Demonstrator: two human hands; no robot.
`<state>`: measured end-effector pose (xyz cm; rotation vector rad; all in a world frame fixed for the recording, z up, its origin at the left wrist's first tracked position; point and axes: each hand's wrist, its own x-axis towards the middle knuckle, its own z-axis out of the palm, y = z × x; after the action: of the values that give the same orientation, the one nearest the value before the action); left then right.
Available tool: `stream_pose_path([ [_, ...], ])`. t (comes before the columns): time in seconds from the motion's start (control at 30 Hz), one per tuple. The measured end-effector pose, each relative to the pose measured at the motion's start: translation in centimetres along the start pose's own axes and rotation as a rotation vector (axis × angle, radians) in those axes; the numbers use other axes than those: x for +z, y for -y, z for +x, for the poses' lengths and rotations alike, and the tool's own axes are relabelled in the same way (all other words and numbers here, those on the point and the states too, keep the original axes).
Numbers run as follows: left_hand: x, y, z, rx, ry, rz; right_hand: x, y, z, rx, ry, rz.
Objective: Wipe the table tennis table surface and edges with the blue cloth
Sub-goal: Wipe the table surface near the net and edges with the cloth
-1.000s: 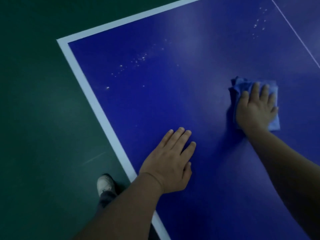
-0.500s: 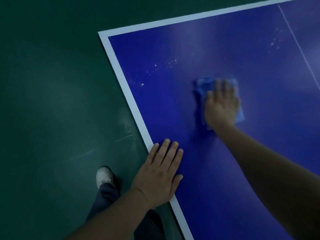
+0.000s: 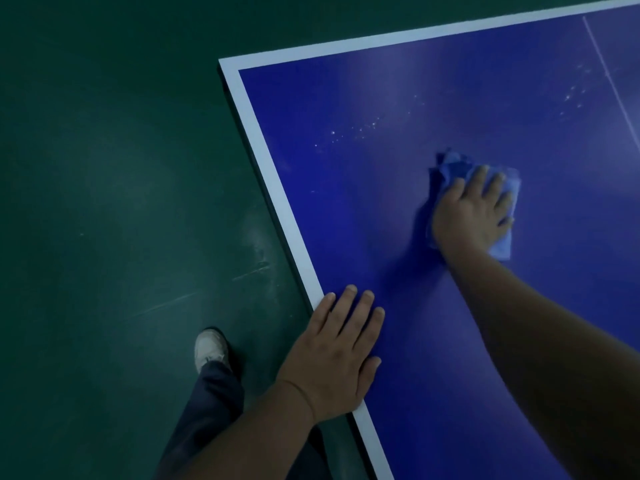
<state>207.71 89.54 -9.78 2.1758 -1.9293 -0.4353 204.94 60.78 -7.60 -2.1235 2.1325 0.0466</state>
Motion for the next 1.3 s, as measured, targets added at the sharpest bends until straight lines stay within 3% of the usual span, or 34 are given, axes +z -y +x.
stream_pose_path([
  [0.07, 0.1, 0.1, 0.1, 0.000, -0.011, -0.017, 1.4, 4.3, -2.7, -0.041, -0.010, 0.031],
  [0.2, 0.2, 0.1, 0.0, 0.002, -0.013, -0.045, 4.3, 12.5, -11.6, -0.848, 0.055, -0.032],
  [0.27, 0.2, 0.0, 0.1, -0.008, -0.015, -0.040, 3.6, 12.4, -11.0, -1.083, 0.112, -0.086],
  [0.33, 0.2, 0.0, 0.1, -0.008, -0.022, -0.020, 2.9, 9.5, -6.5, -1.031, 0.050, -0.195],
  [0.43, 0.4, 0.0, 0.1, -0.003, -0.037, -0.037, 0.9, 6.6, -0.4, -0.418, 0.021, -0.067],
  [0.47, 0.4, 0.0, 0.0, -0.003, -0.039, -0.039, 1.0, 7.5, -0.3, -0.265, 0.032, 0.004],
  [0.5, 0.4, 0.1, 0.1, -0.002, -0.042, -0.040, 1.5, 9.2, -1.6, -0.233, 0.017, 0.035],
  [0.53, 0.4, 0.1, 0.1, 0.000, -0.045, -0.042, 2.3, 11.3, -3.5, -0.328, 0.007, 0.031],
  [0.63, 0.3, 0.1, 0.0, -0.004, -0.031, -0.058, 3.9, 15.5, -9.8, -0.923, 0.074, -0.030],
  [0.7, 0.1, 0.1, 0.1, -0.011, -0.013, -0.042, 3.4, 14.7, -9.2, -1.126, 0.137, -0.113],
  [0.77, 0.1, 0.2, 0.1, -0.015, -0.008, -0.021, 2.7, 12.0, -5.1, -1.089, 0.071, -0.184],
  [0.9, 0.1, 0.1, 0.1, -0.007, -0.014, -0.023, 1.1, 10.7, 0.5, -0.454, 0.044, -0.031],
  [0.93, 0.1, 0.1, 0.1, -0.009, -0.018, -0.032, 1.5, 12.2, -0.3, -0.398, 0.031, -0.010],
  [0.97, 0.1, 0.1, 0.1, -0.009, -0.019, -0.038, 1.9, 13.9, -2.1, -0.445, 0.030, -0.020],
  [1.07, 0.0, 0.2, 0.2, -0.006, -0.002, -0.031, 3.7, 17.1, -9.3, -0.992, 0.074, -0.095],
  [1.13, -0.3, 0.2, 0.2, -0.014, 0.009, -0.017, 3.7, 15.7, -10.7, -1.229, 0.137, -0.167],
  [1.23, -0.7, 0.1, 0.2, -0.023, 0.013, 0.024, 2.4, 9.6, -5.0, -1.122, 0.095, -0.211],
  [1.3, -0.9, 0.2, 0.2, -0.011, 0.013, 0.026, 0.9, 4.1, -0.3, -0.827, 0.040, -0.217],
])
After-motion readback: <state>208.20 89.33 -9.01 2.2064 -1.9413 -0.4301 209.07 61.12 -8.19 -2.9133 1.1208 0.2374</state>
